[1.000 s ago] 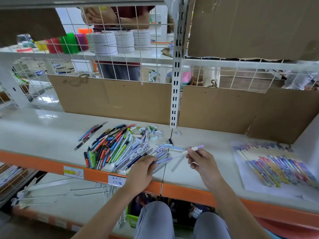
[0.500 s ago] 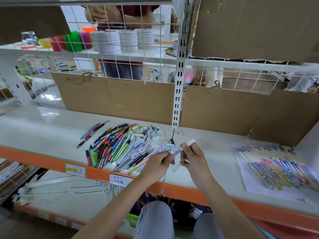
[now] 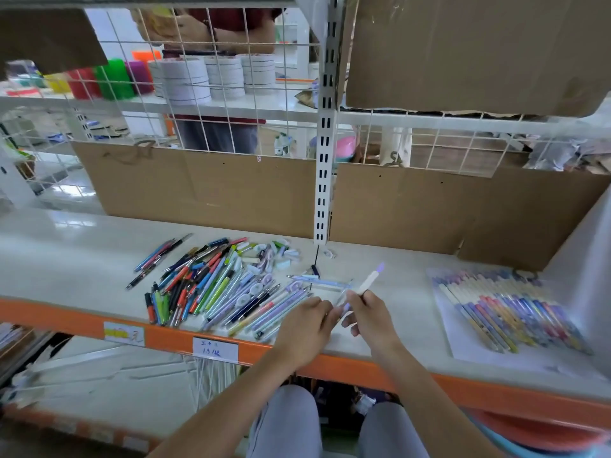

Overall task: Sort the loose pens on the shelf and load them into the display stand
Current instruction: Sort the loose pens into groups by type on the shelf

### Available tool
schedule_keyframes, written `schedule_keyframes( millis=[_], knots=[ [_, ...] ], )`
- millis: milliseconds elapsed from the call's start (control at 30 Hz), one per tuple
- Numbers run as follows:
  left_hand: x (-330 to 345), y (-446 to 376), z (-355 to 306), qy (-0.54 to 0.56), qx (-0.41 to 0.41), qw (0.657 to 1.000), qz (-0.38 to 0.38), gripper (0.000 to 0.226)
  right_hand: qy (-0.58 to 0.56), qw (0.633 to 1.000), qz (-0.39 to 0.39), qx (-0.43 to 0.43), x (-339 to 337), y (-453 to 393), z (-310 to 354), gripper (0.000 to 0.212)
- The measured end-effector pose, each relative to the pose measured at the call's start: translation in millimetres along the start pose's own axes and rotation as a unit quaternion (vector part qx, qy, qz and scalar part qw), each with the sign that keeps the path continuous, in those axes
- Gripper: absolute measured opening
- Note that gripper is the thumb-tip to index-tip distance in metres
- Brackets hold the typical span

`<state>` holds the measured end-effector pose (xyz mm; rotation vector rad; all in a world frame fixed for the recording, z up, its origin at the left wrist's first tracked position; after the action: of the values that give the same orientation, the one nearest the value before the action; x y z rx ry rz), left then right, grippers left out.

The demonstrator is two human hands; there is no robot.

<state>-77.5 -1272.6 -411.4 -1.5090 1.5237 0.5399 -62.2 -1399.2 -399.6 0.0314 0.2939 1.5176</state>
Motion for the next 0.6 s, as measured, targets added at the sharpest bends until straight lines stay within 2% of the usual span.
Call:
schedule_keyframes(
  millis=[100, 200, 333, 467, 600],
  knots=[
    [4.1, -12.9, 9.3, -0.056, -0.012, 0.998, -0.014, 0.029, 0.108, 0.994, -0.018, -0.025, -29.4, -7.8, -2.2, 0.02],
    [16.4, -19.0, 12.0, -0.075, 0.008, 0.997, -0.027, 0.026, 0.232, 0.972, -0.03, -0.038, -57.5, -12.7, -10.1, 0.026],
    [28.9, -17.6, 13.6, -0.083, 0.038, 0.996, 0.005, 0.038, 0.334, 0.94, -0.063, -0.032, -96.0, -16.9, -20.0, 0.026],
    [27.8, -17.3, 13.6, -0.075, 0.04, 0.996, -0.011, 0.054, 0.429, 0.898, -0.094, -0.032, -123.3, -19.7, -26.6, 0.031],
    [29.8, -16.7, 14.3, -0.072, 0.049, 0.996, -0.017, 0.053, 0.486, 0.862, -0.144, -0.032, -147.5, -21.8, -31.2, 0.033]
  ],
)
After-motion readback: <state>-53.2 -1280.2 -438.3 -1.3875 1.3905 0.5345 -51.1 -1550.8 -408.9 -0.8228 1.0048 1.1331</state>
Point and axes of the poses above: each hand's wrist, its own y-axis away from the middle knuckle, its own x-axis out of the palm, z = x × y, the point moved 3 cm from there along -y, towards the middle knuckle, and after that the axes turned 2 degrees about -z, right-handed, at the moved point
